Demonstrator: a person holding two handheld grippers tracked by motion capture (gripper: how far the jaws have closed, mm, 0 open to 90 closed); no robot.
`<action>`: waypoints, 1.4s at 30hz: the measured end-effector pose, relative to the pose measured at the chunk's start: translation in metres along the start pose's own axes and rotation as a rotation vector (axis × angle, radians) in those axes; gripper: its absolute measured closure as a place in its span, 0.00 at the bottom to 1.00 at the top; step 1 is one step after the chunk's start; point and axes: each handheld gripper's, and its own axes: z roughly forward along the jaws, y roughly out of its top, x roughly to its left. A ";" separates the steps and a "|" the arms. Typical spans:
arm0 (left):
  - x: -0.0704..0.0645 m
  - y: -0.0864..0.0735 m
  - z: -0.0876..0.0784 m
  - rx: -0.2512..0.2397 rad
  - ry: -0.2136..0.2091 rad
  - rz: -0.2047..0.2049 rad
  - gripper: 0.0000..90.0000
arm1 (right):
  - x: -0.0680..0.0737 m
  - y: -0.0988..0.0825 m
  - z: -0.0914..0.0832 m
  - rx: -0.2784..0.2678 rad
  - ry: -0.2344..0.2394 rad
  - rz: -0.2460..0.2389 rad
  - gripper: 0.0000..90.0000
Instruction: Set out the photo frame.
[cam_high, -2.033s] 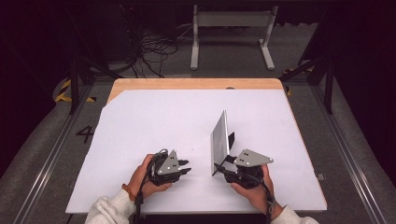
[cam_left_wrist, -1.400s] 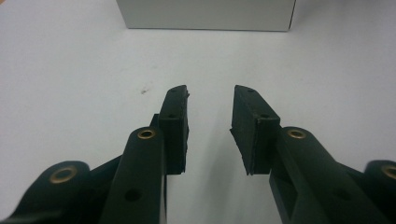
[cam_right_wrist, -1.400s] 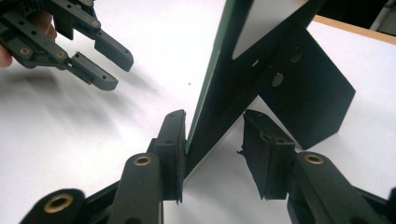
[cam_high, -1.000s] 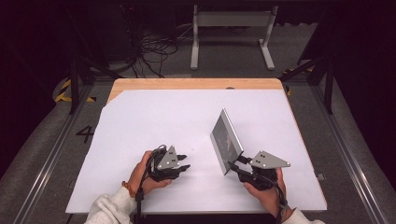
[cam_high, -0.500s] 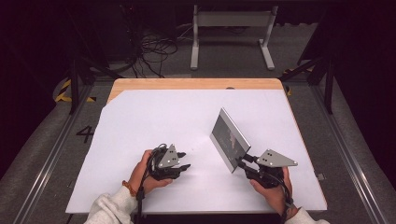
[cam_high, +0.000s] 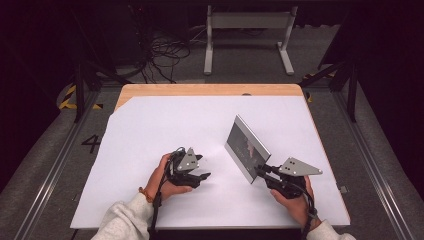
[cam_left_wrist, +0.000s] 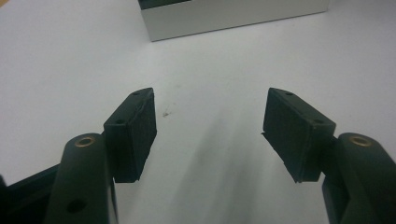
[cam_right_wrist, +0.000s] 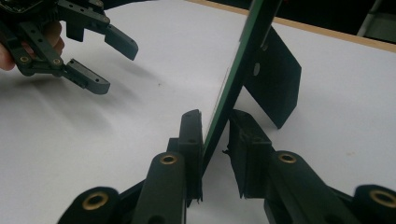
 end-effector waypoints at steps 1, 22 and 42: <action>-0.001 0.000 0.000 0.004 0.001 0.004 0.39 | -0.001 0.001 0.001 0.002 0.007 0.001 0.82; -0.002 0.001 0.002 0.015 -0.017 0.004 0.35 | -0.017 0.002 0.017 -0.004 0.126 0.092 0.90; 0.006 0.009 0.011 -0.003 -0.022 -0.029 0.32 | -0.022 0.005 0.022 0.013 0.202 0.087 0.95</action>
